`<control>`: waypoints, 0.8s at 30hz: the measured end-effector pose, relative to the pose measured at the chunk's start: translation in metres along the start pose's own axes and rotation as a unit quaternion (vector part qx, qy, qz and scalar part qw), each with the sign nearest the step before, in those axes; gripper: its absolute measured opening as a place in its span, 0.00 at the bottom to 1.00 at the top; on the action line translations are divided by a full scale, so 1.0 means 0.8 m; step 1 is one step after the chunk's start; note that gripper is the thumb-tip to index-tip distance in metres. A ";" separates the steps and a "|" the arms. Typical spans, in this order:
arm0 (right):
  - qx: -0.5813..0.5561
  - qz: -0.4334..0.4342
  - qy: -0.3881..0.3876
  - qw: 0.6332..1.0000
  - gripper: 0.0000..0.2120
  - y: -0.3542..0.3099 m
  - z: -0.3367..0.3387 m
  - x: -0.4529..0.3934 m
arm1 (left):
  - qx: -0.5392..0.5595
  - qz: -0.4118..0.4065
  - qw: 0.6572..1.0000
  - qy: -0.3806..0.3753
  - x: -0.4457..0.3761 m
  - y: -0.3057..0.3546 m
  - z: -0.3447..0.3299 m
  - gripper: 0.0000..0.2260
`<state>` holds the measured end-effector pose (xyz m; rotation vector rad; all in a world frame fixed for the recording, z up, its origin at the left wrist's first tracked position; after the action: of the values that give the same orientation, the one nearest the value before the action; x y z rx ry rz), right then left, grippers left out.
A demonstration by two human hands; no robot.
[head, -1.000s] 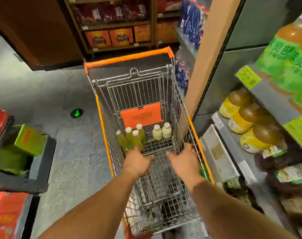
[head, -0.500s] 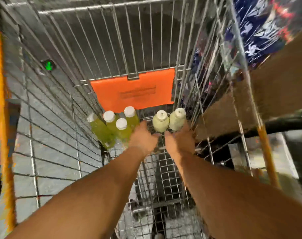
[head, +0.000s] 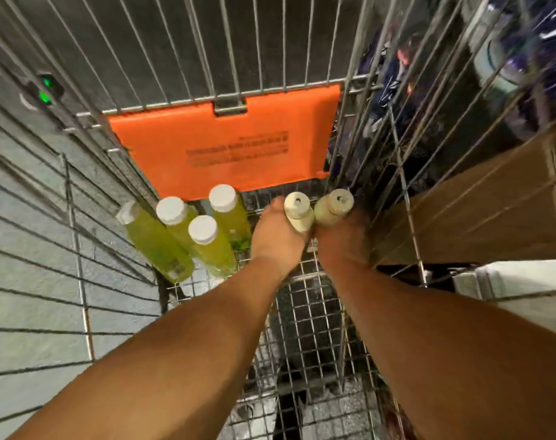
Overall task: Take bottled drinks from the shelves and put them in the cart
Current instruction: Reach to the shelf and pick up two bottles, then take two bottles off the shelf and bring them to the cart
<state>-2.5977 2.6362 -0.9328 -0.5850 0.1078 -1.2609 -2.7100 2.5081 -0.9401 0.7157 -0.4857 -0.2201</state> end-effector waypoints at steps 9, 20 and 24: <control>-0.089 -0.014 0.015 0.996 0.32 -0.024 0.052 0.042 | -0.023 -0.045 0.999 -0.005 0.023 0.036 0.063 0.22; -0.256 0.027 0.156 0.954 0.27 -0.148 0.315 0.195 | 0.004 -0.214 0.977 0.004 0.160 0.212 0.284 0.19; -0.264 0.055 0.221 0.937 0.31 -0.205 0.455 0.284 | 0.007 -0.343 0.939 -0.005 0.254 0.314 0.391 0.14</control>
<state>-2.5250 2.5273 -0.4925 -0.7305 0.8667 -1.2373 -2.6821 2.4416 -0.4963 0.8797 -0.2289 -0.8766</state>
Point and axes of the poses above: each hand's wrist, its own x-axis away from the middle knuckle, its own z-axis out of the back of the hand, y = z × x, the point moved 10 cm from there along -x, towards the middle knuckle, and after that the axes turned 8 degrees about y, right-handed, at the moved point
